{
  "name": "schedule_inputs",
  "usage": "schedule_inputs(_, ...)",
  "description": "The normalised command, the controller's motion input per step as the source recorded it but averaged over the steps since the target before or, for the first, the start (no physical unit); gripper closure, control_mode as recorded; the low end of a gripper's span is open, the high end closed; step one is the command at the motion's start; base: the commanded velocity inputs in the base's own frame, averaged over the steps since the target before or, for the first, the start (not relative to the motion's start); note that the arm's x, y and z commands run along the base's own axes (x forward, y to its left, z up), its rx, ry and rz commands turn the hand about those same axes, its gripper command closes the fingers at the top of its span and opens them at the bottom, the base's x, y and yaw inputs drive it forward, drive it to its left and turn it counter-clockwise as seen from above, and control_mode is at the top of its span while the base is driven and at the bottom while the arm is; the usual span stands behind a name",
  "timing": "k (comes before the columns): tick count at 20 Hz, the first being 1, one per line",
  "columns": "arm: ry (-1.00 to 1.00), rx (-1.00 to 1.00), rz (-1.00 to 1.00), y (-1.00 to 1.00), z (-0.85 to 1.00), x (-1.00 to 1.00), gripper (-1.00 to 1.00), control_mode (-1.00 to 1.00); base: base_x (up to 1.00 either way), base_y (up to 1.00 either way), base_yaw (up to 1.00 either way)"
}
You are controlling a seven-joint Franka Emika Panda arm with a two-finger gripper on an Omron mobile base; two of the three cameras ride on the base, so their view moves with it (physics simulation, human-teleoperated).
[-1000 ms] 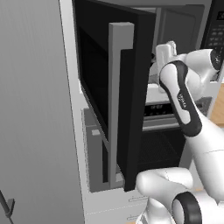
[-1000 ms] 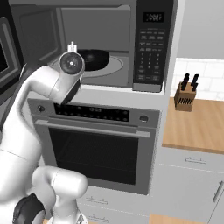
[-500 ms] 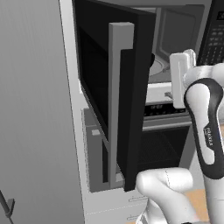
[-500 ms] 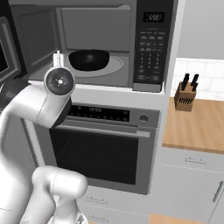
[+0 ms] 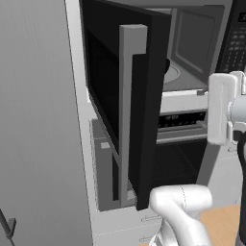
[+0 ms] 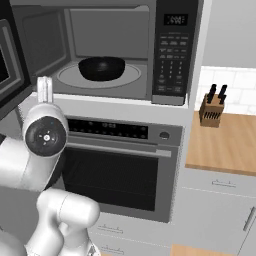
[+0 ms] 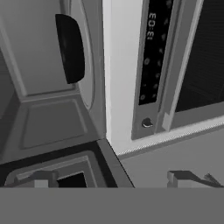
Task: Open the microwave, place the bowl with waffle inside the microwave, then close the microwave door and turn it on.
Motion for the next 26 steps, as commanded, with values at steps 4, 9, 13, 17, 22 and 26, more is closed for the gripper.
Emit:
schedule_inputs(4,-0.18,0.07,0.00,0.64,-0.03,-1.00,-1.00,-1.00,0.00,0.00,0.00)
schedule_inputs(9,-0.24,0.10,0.00,0.20,-0.13,-1.00,-1.00,-1.00,0.00,0.00,0.00)
schedule_inputs(13,-0.32,0.11,0.00,0.00,-0.49,-1.00,-1.00,-1.00,0.00,0.00,0.00)
schedule_inputs(17,-0.40,0.11,0.00,0.36,-0.87,-1.00,-1.00,-1.00,0.00,0.00,0.00)
schedule_inputs(22,-0.53,0.16,0.00,0.55,-1.00,-1.00,-1.00,-1.00,0.00,0.00,0.00)
schedule_inputs(26,-0.57,0.28,-0.11,0.81,-1.00,-1.00,-1.00,-1.00,0.00,0.00,0.00)
